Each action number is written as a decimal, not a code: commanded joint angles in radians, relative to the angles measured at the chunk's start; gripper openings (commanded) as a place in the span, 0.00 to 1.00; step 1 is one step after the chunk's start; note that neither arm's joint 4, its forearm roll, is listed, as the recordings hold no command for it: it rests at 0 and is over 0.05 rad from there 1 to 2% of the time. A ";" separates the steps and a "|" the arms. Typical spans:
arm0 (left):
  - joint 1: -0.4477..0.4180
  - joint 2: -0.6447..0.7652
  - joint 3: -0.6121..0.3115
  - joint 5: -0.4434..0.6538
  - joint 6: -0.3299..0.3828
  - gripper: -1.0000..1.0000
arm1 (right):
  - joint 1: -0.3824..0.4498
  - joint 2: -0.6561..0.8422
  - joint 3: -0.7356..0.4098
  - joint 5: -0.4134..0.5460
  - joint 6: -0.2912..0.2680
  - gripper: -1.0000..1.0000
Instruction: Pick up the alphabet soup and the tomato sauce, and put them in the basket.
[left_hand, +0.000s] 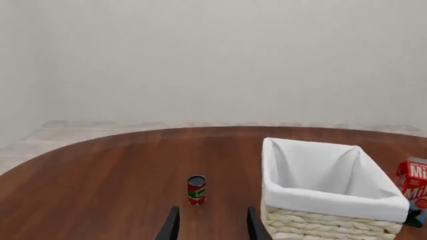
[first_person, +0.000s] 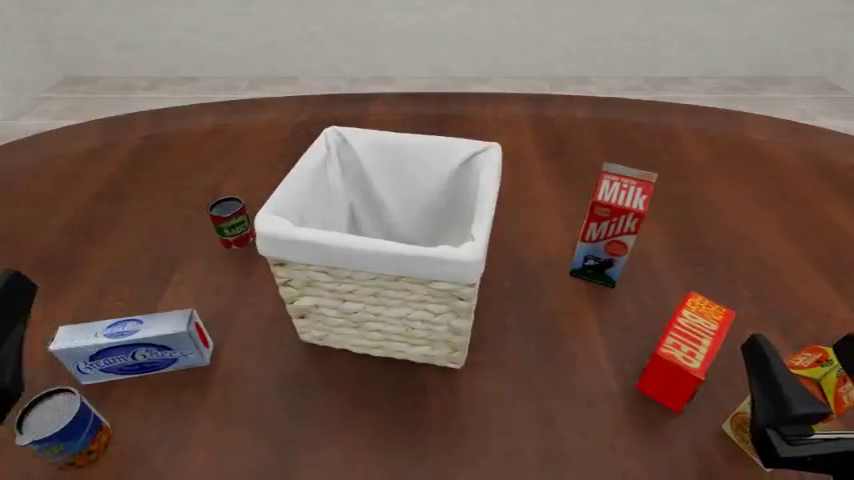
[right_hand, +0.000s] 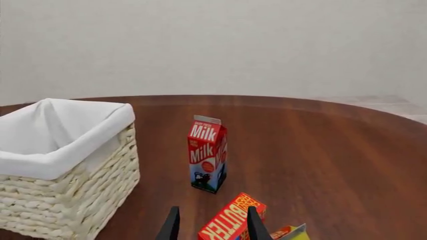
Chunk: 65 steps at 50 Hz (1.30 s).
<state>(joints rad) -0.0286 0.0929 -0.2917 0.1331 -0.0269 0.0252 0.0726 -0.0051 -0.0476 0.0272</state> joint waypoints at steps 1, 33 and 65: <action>-0.026 0.120 -0.162 0.008 -0.002 1.00 | 0.008 0.017 0.001 -0.013 0.005 1.00; -0.129 0.490 -0.559 0.220 0.184 1.00 | 0.021 -0.001 0.001 0.010 0.017 1.00; 0.002 0.970 -0.953 0.387 0.204 1.00 | 0.018 0.016 0.002 -0.007 0.036 1.00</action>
<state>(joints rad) -0.0686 0.9210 -1.1486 0.4747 0.1945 0.0448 0.0957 -0.0032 -0.0594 0.0579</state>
